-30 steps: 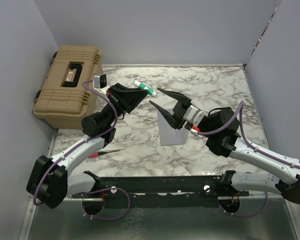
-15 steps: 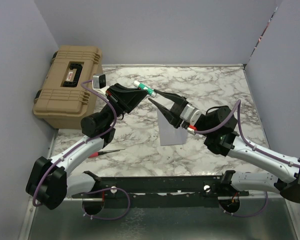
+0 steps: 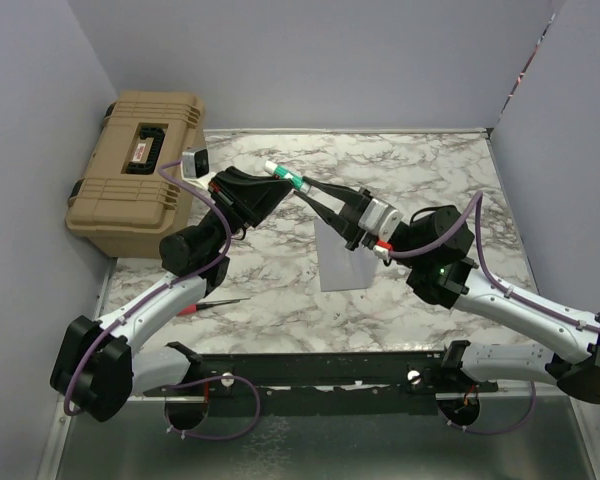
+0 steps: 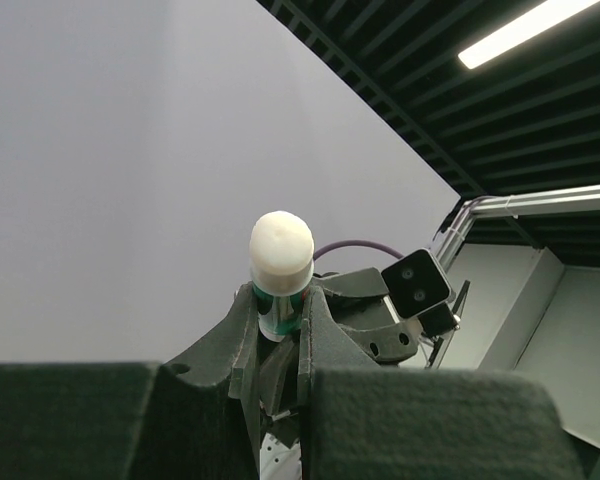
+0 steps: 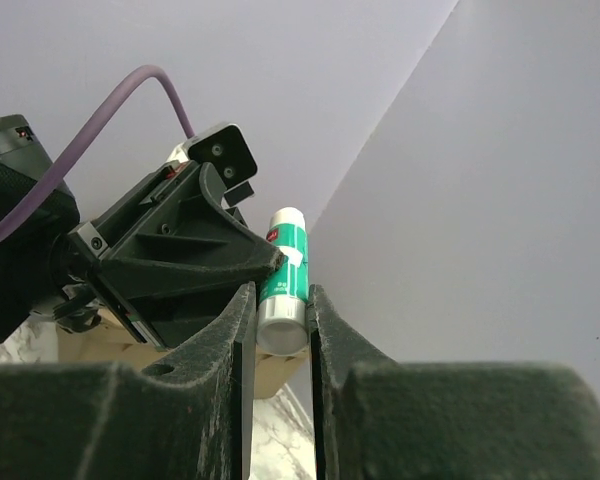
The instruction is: Place the letter into the envelope and seal it
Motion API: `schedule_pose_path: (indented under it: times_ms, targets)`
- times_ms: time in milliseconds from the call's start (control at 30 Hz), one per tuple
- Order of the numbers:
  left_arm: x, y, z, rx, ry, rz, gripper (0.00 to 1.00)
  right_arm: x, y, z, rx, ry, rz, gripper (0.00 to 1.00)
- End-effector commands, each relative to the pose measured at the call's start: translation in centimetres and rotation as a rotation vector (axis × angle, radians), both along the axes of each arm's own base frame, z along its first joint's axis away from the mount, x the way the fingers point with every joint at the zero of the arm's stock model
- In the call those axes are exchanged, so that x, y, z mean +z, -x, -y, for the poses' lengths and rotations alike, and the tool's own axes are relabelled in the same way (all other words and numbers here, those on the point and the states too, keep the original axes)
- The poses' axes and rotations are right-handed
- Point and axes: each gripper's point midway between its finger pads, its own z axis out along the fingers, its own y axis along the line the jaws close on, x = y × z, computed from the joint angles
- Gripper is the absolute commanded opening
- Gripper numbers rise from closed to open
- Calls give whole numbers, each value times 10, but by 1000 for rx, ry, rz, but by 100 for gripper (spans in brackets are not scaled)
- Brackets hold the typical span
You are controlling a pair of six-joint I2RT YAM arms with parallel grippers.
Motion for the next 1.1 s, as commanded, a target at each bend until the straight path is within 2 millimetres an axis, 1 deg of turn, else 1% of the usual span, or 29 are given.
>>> schedule_pose_path:
  times_ms: [0, 67, 133, 200, 233, 267, 333, 500, 600, 700, 833, 933, 1033, 1067]
  targets:
    - [10, 7, -4, 16, 12, 51, 3, 2, 5, -4, 47, -21, -50, 1]
    - [12, 5, -4, 19, 16, 48, 14, -1, 6, -7, 68, -17, -63, 0]
    - [13, 4, -4, 25, 20, 52, 30, -4, 6, -10, 79, -24, -85, 1]
    - [16, 3, -5, 34, 25, 56, 50, -8, 4, -13, 84, -27, -97, 1]
    - [16, 2, -5, 40, 28, 57, 58, -8, 3, -13, 80, -36, -105, 1]
    - [17, 2, -5, 45, 30, 59, 61, -9, 1, -14, 76, -41, -111, 1]
    - [18, 1, -6, 53, 31, 62, 64, -12, -4, -14, 55, -49, -119, 1]
    - [12, -2, -6, 65, 27, 46, 62, -15, -20, -9, -22, -95, -143, 1]
    - [7, -5, -7, 82, 23, 26, 62, -11, -22, -2, -44, -143, -137, 1]
    - [3, -10, -7, 96, 19, 4, 65, -7, -24, 6, -65, -198, -135, 1]
    - [-1, -15, -6, 101, 18, -17, 64, -6, -28, 8, -80, -231, -147, 1]
    - [-2, -17, -4, 98, 13, -23, 57, -10, -29, 5, -74, -225, -164, 1]
    - [-3, -20, -2, 96, 7, -30, 43, -11, -35, 5, -90, -244, -204, 1]
    - [-3, -21, -2, 96, 7, -31, 39, -12, -36, 4, -92, -244, -215, 1]
